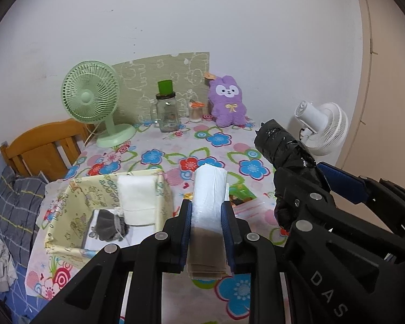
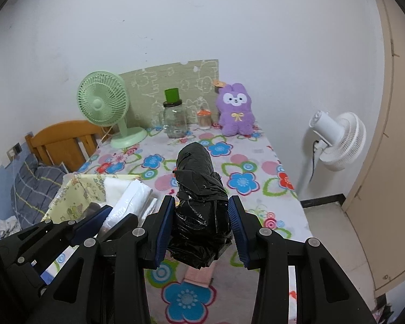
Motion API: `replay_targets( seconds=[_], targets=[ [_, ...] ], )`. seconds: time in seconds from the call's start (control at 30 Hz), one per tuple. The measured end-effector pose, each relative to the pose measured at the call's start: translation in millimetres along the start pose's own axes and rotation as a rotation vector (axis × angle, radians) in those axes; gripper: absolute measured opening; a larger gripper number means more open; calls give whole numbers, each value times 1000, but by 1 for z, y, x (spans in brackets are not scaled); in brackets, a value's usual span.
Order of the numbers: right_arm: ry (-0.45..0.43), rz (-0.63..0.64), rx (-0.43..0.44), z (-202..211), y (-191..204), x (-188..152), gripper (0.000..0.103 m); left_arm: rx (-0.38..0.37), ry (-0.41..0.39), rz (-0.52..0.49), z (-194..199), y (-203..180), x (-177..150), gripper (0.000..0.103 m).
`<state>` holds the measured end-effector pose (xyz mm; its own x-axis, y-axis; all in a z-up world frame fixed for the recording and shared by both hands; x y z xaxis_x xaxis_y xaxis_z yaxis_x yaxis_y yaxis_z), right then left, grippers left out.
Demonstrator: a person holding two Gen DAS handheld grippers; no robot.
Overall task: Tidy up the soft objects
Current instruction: 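Lift the towel with the left tool while the right tool carries the umbrella toward the box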
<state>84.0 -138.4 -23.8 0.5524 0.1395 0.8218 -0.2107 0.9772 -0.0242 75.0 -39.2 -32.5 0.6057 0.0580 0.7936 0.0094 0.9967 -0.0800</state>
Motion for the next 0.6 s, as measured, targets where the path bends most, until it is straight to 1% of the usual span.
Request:
replay_targets(
  seconds=[0.3,0.6],
  targets=[
    [-5,28,42,-16,30,14,45,27,-17,25,-4,32,10,22],
    [6,34,78,-37,59,24,45,49,-7,29,-15,62,17,22]
  ],
)
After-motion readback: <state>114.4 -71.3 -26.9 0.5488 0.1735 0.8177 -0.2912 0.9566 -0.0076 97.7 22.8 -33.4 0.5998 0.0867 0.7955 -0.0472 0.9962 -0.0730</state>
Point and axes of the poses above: each gripper's, at about its wrist camera, not at the fingertips, and z roughly against the way its jaws point, y to its left, x to its top, the point moved 2 cm from there along -z, roughly the way its jaws point, and after that the axes turned 8 degrees about z, right-handed, at the moved point
